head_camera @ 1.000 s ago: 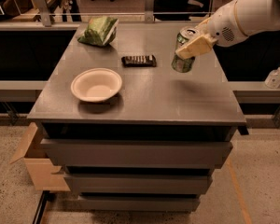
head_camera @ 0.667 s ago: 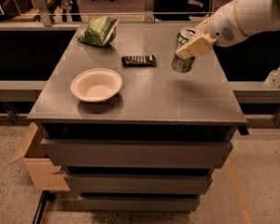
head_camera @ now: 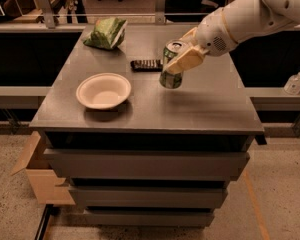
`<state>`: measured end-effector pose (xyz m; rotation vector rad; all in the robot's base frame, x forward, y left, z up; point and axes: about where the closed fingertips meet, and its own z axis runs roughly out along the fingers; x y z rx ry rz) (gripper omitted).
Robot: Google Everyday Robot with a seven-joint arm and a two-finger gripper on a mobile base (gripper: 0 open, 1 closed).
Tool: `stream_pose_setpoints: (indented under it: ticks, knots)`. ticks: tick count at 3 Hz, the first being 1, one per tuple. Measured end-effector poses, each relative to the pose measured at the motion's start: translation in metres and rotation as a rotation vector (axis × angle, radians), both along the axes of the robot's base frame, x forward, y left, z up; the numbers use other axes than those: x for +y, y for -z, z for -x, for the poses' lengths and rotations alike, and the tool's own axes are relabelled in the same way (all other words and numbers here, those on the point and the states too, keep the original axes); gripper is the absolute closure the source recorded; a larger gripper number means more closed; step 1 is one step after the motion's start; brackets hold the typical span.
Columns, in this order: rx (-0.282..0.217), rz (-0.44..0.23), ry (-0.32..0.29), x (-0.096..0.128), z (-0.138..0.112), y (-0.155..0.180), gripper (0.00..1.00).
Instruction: Move green can near paper bowl
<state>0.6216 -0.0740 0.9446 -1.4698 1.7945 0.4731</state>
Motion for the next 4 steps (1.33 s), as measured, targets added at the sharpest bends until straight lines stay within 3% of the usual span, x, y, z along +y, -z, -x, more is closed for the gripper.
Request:
stream_pose_setpoints:
  ticks: [2,4]
  knots:
    - [0.100,0.016,-0.137,0.031,0.016,0.025,1.00]
    - [0.140,0.057,-0.225,0.056,0.016,0.049,1.00]
